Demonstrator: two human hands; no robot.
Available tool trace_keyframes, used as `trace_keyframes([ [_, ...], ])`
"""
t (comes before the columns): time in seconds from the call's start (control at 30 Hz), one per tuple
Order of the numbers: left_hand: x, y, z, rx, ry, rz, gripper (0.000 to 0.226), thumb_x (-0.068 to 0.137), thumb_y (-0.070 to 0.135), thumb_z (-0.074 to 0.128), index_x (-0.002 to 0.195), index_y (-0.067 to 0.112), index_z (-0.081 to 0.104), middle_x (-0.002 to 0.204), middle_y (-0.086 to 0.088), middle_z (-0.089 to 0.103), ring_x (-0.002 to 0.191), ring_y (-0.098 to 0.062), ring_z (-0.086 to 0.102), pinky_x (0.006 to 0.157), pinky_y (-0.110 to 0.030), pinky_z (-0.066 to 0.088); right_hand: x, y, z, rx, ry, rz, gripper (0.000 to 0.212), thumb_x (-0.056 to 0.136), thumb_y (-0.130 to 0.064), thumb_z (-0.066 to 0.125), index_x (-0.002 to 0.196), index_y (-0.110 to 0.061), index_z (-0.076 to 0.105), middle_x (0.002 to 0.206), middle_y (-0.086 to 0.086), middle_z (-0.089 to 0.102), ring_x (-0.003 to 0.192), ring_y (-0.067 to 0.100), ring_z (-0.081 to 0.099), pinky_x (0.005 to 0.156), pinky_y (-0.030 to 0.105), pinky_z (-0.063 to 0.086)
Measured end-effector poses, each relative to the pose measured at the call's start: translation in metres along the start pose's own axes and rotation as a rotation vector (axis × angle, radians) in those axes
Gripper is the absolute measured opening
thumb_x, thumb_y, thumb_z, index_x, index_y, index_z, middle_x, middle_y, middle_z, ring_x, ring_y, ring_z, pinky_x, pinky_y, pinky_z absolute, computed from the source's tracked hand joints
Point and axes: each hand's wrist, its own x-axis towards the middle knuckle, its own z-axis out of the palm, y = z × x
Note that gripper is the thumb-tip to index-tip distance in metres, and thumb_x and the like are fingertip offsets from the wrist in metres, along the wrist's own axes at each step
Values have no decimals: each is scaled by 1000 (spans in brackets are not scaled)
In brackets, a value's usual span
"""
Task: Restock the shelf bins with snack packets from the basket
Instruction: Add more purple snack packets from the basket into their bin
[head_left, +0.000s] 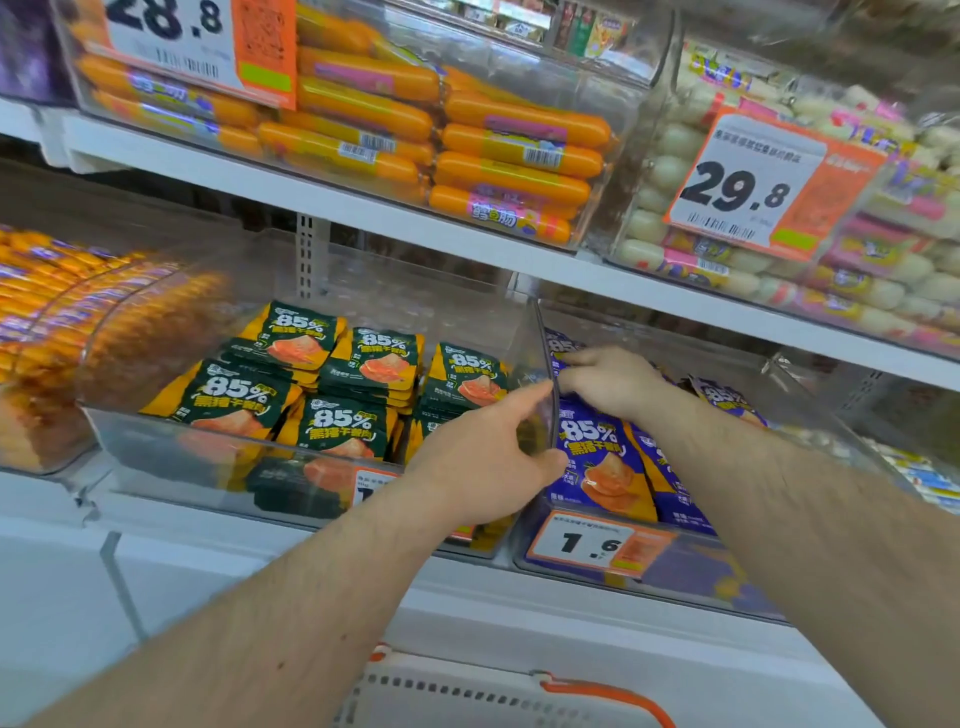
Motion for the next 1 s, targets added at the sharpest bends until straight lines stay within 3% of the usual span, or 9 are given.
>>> trace_keyframes([
  [0.1, -2, 3, 1, -22, -6, -17, 79, 69, 59, 51, 142, 56, 24, 138, 25, 52, 115, -9, 60, 91, -40, 54, -4, 23, -3, 4, 74, 68, 45, 90, -47, 40, 115, -22, 67, 126, 7, 64, 115, 29, 58, 97, 42, 46],
  [0.23, -1, 7, 1, -9, 22, -32, 75, 73, 54, 55, 141, 56, 24, 136, 25, 53, 107, -9, 63, 88, -40, 55, -11, 53, 4, -78, 19, 111, 39, 97, -24, 35, 128, -23, 59, 142, 6, 53, 125, 30, 51, 93, 37, 43],
  [0.33, -2, 7, 2, 19, 49, -48, 70, 83, 45, 61, 143, 54, 26, 136, 26, 53, 101, -7, 65, 87, -38, 55, -11, 59, 6, -4, 37, 126, 38, 97, -22, 39, 128, -20, 60, 134, 9, 59, 122, 31, 54, 93, 35, 44],
  [0.47, -3, 7, 1, 26, 50, -38, 69, 85, 43, 61, 144, 52, 26, 136, 25, 54, 102, -7, 64, 88, -37, 55, -6, 66, 7, -22, 69, 138, 50, 95, -22, 43, 145, -25, 47, 152, 7, 43, 133, 30, 45, 100, 36, 42],
  [0.57, -3, 7, 1, 37, 51, -33, 70, 85, 43, 61, 144, 53, 25, 137, 26, 53, 99, -9, 65, 88, -38, 55, -3, 69, 9, -12, 94, 157, 54, 95, -24, 46, 149, -26, 41, 156, 7, 38, 133, 29, 46, 95, 34, 43],
  [0.67, -3, 8, 1, 36, 49, -36, 69, 85, 44, 61, 144, 54, 25, 137, 26, 52, 101, -8, 65, 88, -38, 55, -3, 72, 9, -19, 118, 185, 53, 97, -28, 46, 150, -25, 40, 154, 8, 40, 127, 28, 51, 85, 31, 42],
  [1.0, -4, 9, 2, 52, 60, -30, 69, 87, 43, 59, 145, 51, 23, 139, 23, 52, 104, -10, 64, 88, -39, 56, -2, 67, 13, 38, 98, 237, 62, 96, -46, 48, 150, -17, 35, 138, 14, 54, 117, 31, 54, 79, 31, 41],
])
